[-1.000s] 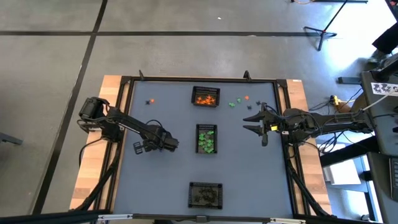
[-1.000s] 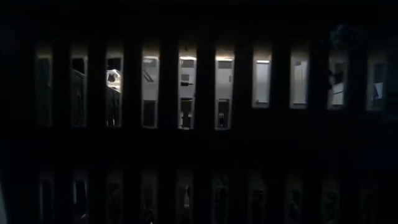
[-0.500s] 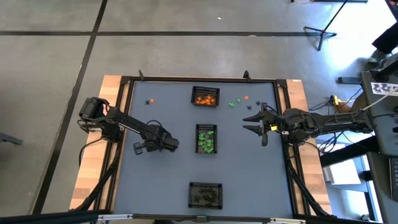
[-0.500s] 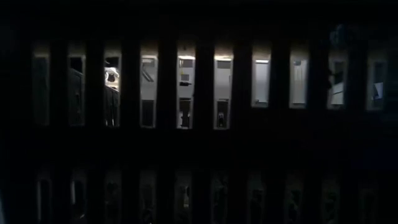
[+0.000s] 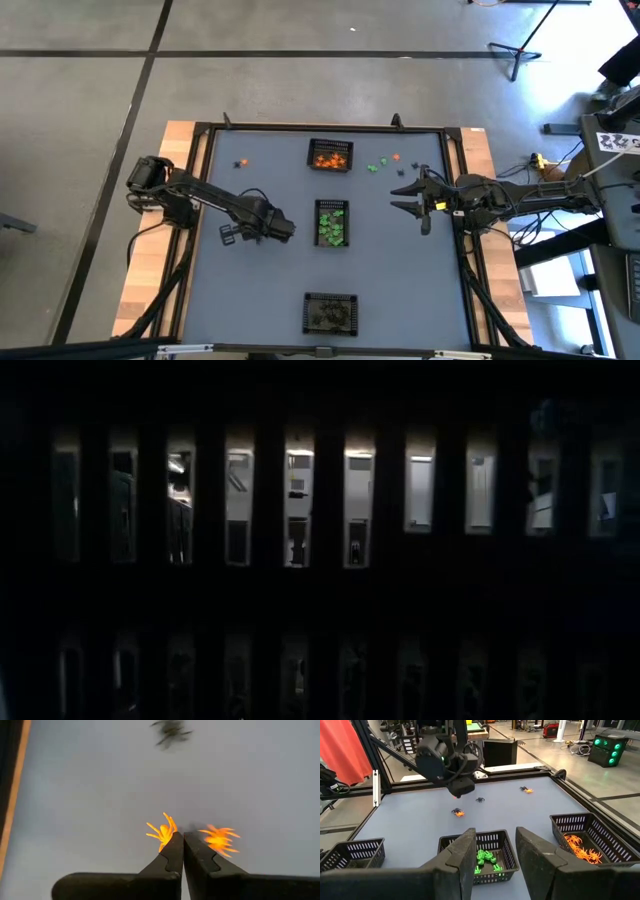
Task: Sort Halloween decoration
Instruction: Put the orange spider toy into the top black bin
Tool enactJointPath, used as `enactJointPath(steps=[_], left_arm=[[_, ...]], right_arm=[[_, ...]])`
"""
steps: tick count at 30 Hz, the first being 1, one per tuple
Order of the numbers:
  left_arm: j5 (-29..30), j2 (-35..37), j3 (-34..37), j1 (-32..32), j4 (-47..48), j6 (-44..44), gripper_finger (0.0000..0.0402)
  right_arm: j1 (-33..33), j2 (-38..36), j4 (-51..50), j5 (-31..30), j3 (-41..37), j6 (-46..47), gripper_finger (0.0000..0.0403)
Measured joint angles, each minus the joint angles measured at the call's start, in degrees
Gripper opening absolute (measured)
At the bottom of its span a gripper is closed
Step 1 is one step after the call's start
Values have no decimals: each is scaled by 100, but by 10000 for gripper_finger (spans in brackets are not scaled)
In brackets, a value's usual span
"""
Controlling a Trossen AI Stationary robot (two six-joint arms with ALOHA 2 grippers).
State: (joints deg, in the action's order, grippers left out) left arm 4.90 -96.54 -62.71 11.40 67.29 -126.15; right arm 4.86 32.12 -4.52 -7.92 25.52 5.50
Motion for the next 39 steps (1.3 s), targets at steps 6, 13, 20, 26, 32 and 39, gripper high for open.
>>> enactJointPath(steps=[6,13,20,26,32,39], left_arm=[[1073,8,-632,-95,228,601,0],[3147,13,-943,-624,-680,2233,0],[2783,12,-943,-1709,-3304,4908,0],[1942,-295,-947,-2524,-4746,6056,0],[1087,-813,-945,-3227,-5585,5861,0],[867,-969,-945,-3485,-5751,5425,38]], right_arm=[[0,2,-1,0,0,2,137],[0,0,1,0,0,0,137],[0,2,1,0,0,2,137],[0,2,1,0,0,2,137],[0,2,1,0,0,1,137],[0,0,3,0,0,1,137]])
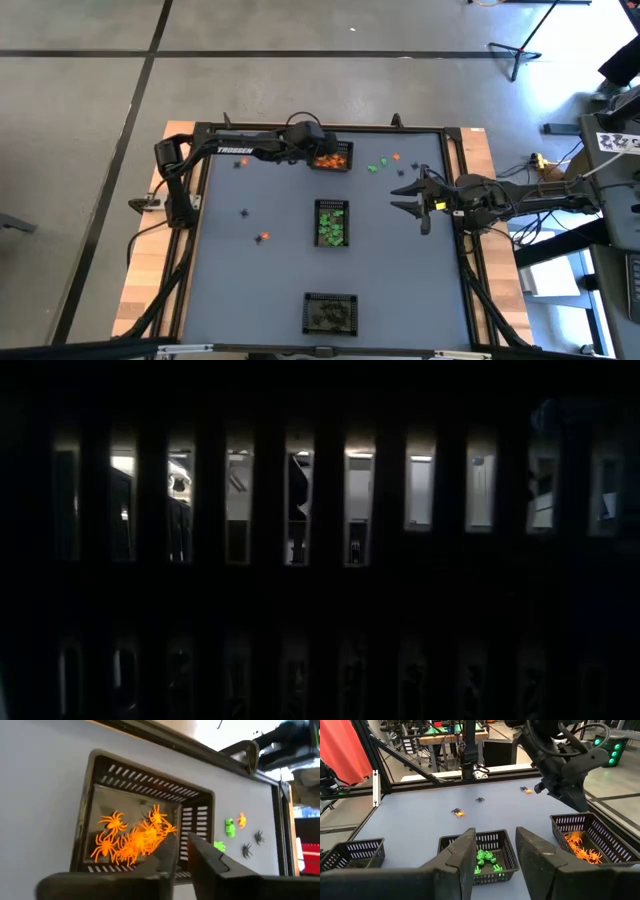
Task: Sort Halloween decoration
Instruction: Put the orange spider toy into the top black bin, then put the black spider toy into the bottom black bin
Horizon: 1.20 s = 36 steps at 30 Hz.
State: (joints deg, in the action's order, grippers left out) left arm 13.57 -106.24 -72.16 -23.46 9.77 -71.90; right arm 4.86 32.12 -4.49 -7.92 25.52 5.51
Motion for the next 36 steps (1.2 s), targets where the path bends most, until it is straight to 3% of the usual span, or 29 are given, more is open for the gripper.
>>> enactJointPath(steps=[5,12,24,30,36], left_arm=[[219,0,0,62,164,-89,93],[-547,132,0,291,1570,235,122],[-763,140,0,1651,4946,-2149,50],[-847,140,0,2470,5765,-3149,6],[-410,140,0,3029,6521,-4364,1]], right_arm=[[0,2,0,0,0,-1,137],[0,2,0,0,0,0,137],[0,2,0,0,0,0,137],[0,2,0,0,0,-1,137],[0,2,0,0,0,-1,137]])
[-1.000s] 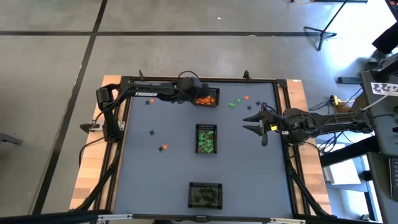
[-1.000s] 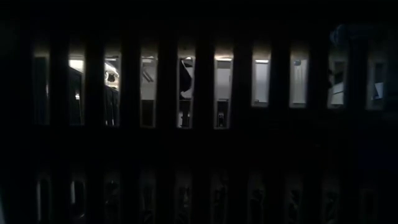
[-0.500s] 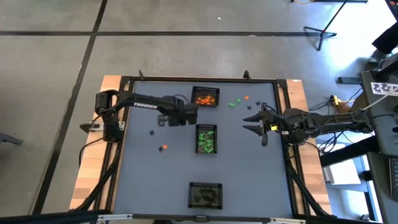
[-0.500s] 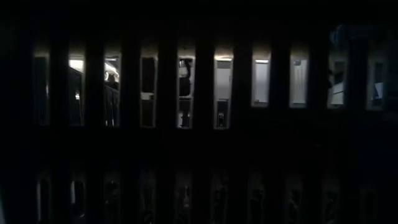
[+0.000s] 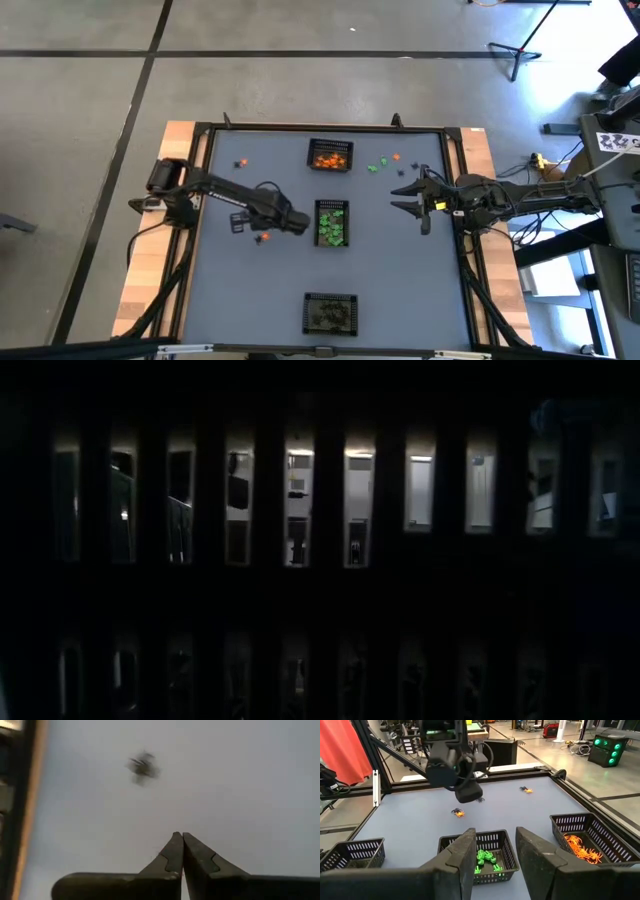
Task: Sort Halloween decoration
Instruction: Put the black spider toy into the bottom black bin
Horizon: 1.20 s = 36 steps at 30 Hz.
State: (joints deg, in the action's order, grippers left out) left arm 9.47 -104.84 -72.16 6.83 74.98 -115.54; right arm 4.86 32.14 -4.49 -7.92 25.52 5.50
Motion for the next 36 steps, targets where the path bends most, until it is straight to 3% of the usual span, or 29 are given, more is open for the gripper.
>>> enactJointPath(steps=[5,10,22,36], left_arm=[[453,0,0,166,605,-184,9],[790,2,174,80,808,-435,44],[591,2,1291,-310,-474,-438,155],[552,33,1823,-403,-1182,-843,161]], right_arm=[[0,0,-2,0,0,0,137],[0,-1,0,0,0,1,137],[0,-2,-2,0,0,1,137],[0,0,-2,0,0,1,137]])
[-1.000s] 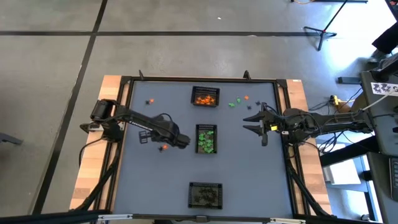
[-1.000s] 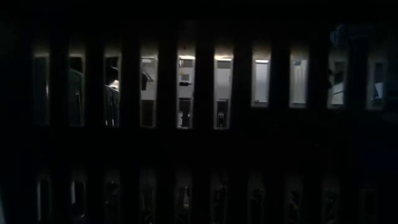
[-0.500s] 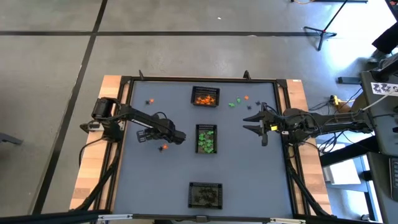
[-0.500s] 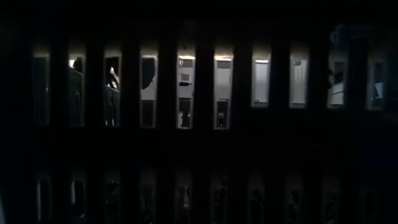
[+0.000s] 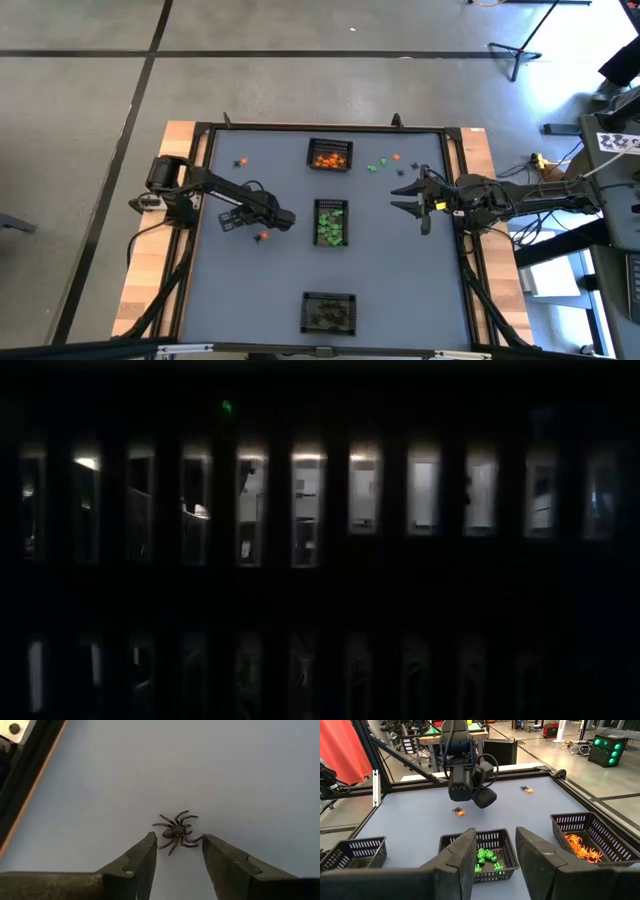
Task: Sort Halloween decoration
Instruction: Put the black spider toy into the bottom black bin
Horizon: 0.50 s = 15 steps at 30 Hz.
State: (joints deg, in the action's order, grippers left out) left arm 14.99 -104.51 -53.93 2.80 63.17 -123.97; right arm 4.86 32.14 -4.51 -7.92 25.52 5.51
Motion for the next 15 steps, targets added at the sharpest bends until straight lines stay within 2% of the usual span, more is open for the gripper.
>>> enactJointPath(steps=[7,15], left_arm=[[16,-5,78,-15,-175,180,142],[39,-15,46,34,-276,264,48]], right_arm=[[0,-2,-2,0,0,-1,137],[0,-2,0,0,0,-1,137]])
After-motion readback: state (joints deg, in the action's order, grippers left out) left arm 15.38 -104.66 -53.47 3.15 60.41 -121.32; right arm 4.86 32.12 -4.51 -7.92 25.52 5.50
